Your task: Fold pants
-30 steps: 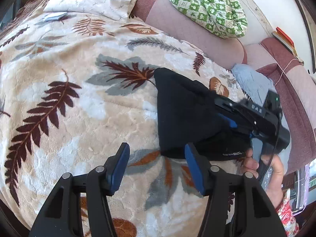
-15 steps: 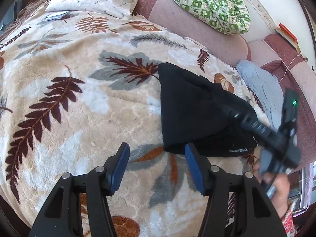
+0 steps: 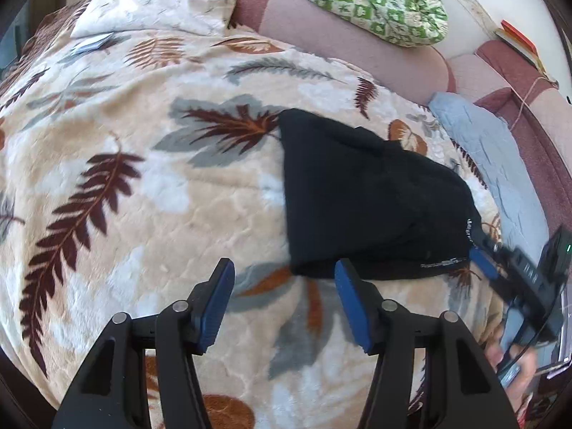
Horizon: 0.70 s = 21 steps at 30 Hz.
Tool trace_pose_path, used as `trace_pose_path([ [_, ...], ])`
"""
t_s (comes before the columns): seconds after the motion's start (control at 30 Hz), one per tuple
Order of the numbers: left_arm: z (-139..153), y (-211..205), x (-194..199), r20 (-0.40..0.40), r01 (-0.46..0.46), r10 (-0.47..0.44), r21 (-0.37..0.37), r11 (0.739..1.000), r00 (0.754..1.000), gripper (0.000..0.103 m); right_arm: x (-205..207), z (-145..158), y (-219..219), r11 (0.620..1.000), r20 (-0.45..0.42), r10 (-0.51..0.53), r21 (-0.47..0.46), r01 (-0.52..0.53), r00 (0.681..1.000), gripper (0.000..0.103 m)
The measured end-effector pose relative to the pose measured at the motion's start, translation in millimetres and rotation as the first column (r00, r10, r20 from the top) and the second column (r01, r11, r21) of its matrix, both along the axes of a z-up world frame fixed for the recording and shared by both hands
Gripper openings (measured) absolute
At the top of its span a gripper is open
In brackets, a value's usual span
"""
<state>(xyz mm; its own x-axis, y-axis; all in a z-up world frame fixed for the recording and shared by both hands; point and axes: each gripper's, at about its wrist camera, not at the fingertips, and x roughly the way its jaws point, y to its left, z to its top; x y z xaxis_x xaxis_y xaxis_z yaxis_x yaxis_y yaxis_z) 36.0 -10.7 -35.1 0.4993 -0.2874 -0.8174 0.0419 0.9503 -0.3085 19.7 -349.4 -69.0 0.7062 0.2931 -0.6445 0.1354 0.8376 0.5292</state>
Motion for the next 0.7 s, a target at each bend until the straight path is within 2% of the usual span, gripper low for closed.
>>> trace_pose_path([
  [0.13, 19, -34, 20, 0.04, 0.083, -0.085, 0.042, 0.996, 0.996, 0.058, -33, -20, -46, 0.985, -0.033, -0.154, 0.074, 0.156, 0.988, 0.068],
  [0.2, 30, -59, 33, 0.055, 0.144, -0.146, 0.049, 0.988, 0.988, 0.058, -35, -26, -57, 0.978, -0.042, -0.186, 0.092, 0.189, 0.982, 0.068],
  [0.3, 45, -104, 49, 0.074, 0.253, -0.259, 0.08, 0.964, 0.963, 0.059, -32, -36, -69, 0.967, -0.06, -0.21, 0.137, 0.216, 0.976, 0.068],
  [0.37, 52, -138, 61, 0.089, 0.334, -0.344, 0.114, 0.936, 0.935, 0.063, -30, -38, -73, 0.962, -0.059, -0.216, 0.158, 0.223, 0.975, 0.068],
  [0.47, 53, -189, 84, 0.075, 0.438, -0.453, 0.157, 0.885, 0.889, 0.065, -21, -37, -78, 0.962, -0.054, -0.216, 0.16, 0.222, 0.975, 0.068],
  [0.63, 34, -272, 128, -0.002, 0.571, -0.587, 0.231, 0.787, 0.81, 0.065, 7, -40, -83, 0.966, -0.1, -0.173, 0.176, 0.188, 0.98, 0.069],
  [0.7, 20, -298, 145, -0.054, 0.61, -0.614, 0.218, 0.762, 0.787, 0.065, 10, -40, -83, 0.963, -0.097, -0.173, 0.19, 0.189, 0.98, 0.07],
])
